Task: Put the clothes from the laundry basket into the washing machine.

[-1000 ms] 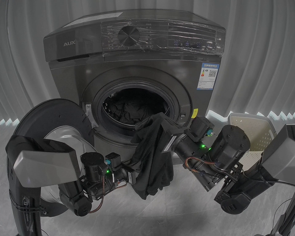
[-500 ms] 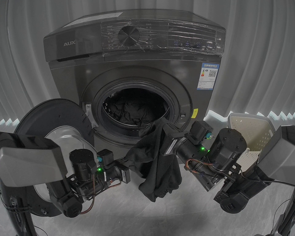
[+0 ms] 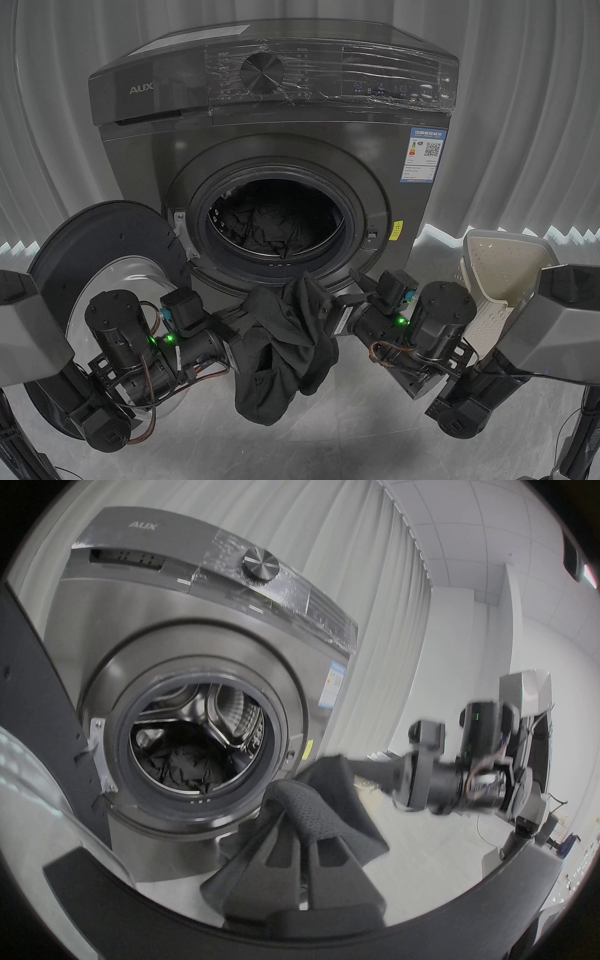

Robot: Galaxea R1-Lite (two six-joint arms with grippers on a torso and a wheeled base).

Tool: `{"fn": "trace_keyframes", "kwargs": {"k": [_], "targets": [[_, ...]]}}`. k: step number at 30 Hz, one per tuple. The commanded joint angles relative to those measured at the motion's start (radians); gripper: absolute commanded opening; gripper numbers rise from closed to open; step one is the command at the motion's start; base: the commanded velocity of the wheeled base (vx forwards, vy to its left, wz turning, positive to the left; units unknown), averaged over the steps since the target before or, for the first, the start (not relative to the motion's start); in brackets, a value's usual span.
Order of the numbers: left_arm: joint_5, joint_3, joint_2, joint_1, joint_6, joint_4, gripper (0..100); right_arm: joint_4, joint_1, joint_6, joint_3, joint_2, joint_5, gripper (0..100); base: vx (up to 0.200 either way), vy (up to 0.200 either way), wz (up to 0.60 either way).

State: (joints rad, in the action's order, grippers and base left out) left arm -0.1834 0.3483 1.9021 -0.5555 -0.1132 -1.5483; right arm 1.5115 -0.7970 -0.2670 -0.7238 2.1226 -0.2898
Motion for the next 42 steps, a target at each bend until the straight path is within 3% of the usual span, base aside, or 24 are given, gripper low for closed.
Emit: {"fn": "trace_keyframes", "kwargs": {"k": [1, 5, 14, 17, 23, 29, 34, 37, 39, 40, 42], "targets": [[0.005, 0.031, -0.032, -0.003, -0.006, -0.001, 0, -0.004, 0.002, -0.001, 0.030, 0.050, -0.003, 100, 0.000, 0.000, 0.00], [0.027, 0.067, -0.028, 0.000, -0.006, -0.001, 0, -0.017, 0.002, -0.003, 0.096, 0.082, -0.006, 100, 0.000, 0.000, 0.00], [0.084, 0.107, -0.012, 0.006, -0.011, -0.001, 0, -0.022, 0.002, -0.006, 0.109, 0.094, -0.008, 100, 0.000, 0.000, 0.00], [0.107, 0.118, 0.000, 0.006, -0.011, -0.001, 0, -0.020, 0.002, -0.008, 0.162, 0.103, -0.012, 100, 0.000, 0.000, 0.00], [0.176, 0.153, 0.011, 0.008, -0.014, 0.001, 0, 0.007, -0.077, 0.000, 0.172, 0.129, 0.008, 100, 0.000, 0.000, 0.00], [0.197, 0.176, 0.023, 0.008, -0.017, 0.001, 0, 0.042, -0.139, 0.003, 0.176, 0.162, 0.095, 100, 0.000, 0.000, 0.00], [0.214, 0.189, 0.037, 0.008, -0.028, 0.001, 0, 0.042, -0.137, 0.011, 0.147, 0.185, 0.144, 100, 0.000, 0.000, 0.00], [0.217, 0.196, 0.044, 0.005, -0.028, 0.001, 0, 0.042, -0.131, 0.014, 0.113, 0.208, 0.224, 100, 0.000, 0.000, 0.00], [0.217, 0.196, 0.044, 0.005, -0.028, 0.001, 0, 0.042, -0.131, 0.014, 0.113, 0.208, 0.224, 100, 0.000, 0.000, 0.00], [0.219, 0.198, 0.046, 0.005, -0.026, 0.001, 0, 0.042, -0.126, 0.012, 0.066, 0.229, 0.258, 100, 0.000, 0.000, 0.00], [0.219, 0.201, 0.044, 0.005, -0.028, 0.001, 0, 0.039, -0.126, 0.011, 0.037, 0.247, 0.264, 100, 0.000, 0.000, 0.00]]}}
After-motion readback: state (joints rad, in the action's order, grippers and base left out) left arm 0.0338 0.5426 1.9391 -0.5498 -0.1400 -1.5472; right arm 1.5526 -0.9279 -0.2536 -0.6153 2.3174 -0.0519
